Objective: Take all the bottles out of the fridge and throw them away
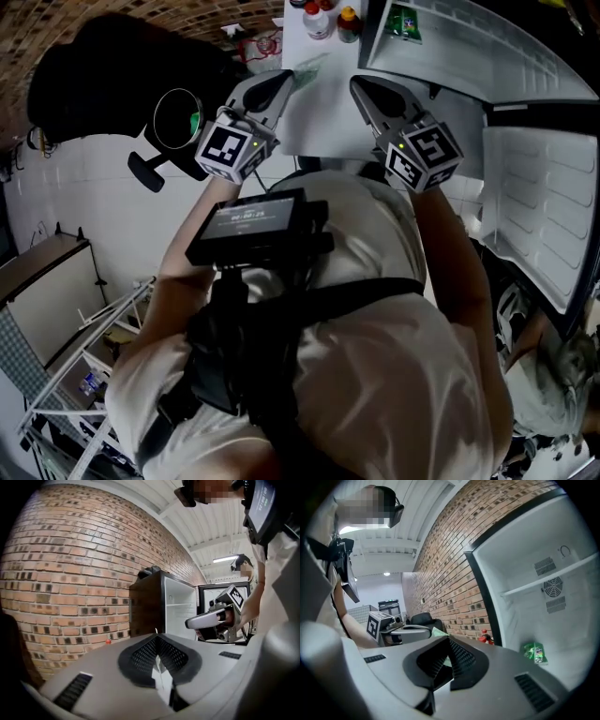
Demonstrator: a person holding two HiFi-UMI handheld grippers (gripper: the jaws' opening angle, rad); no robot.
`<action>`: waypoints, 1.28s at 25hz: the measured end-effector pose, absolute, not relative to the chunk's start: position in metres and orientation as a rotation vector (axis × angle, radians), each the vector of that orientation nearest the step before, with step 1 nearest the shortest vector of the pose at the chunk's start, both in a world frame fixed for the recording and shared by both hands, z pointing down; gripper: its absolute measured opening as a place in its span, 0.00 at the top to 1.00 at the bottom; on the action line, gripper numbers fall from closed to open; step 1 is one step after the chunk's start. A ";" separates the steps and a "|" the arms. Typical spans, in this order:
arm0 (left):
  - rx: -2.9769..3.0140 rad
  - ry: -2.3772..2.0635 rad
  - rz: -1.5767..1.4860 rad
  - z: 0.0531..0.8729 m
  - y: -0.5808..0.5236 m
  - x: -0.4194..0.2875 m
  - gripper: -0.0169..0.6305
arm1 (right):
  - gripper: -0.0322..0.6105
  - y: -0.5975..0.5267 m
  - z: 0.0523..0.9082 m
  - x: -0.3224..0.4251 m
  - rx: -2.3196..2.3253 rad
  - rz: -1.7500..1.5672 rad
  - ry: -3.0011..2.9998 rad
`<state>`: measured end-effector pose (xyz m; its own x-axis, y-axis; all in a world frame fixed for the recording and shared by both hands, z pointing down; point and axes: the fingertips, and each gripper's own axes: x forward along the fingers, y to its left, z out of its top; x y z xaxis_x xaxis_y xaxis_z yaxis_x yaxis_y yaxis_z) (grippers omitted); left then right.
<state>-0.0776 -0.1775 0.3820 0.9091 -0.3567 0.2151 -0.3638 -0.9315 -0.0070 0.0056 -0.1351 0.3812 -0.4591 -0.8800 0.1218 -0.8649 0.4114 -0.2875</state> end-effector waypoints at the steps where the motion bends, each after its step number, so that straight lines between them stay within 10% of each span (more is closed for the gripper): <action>1: 3.029 -0.595 0.331 0.382 -0.181 -0.085 0.96 | 0.94 -0.138 0.381 0.000 -1.597 -0.488 2.611; 32: 2.746 -1.207 0.398 0.454 -0.265 -0.366 0.96 | 0.94 -0.229 0.407 -0.215 -1.235 -0.581 2.942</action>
<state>-0.3655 -0.2652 0.4544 0.6483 -0.7064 0.2842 -0.7368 -0.6761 0.0006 -0.2154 -0.2288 0.4067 -0.7054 -0.6712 0.2279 -0.7074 0.6466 -0.2855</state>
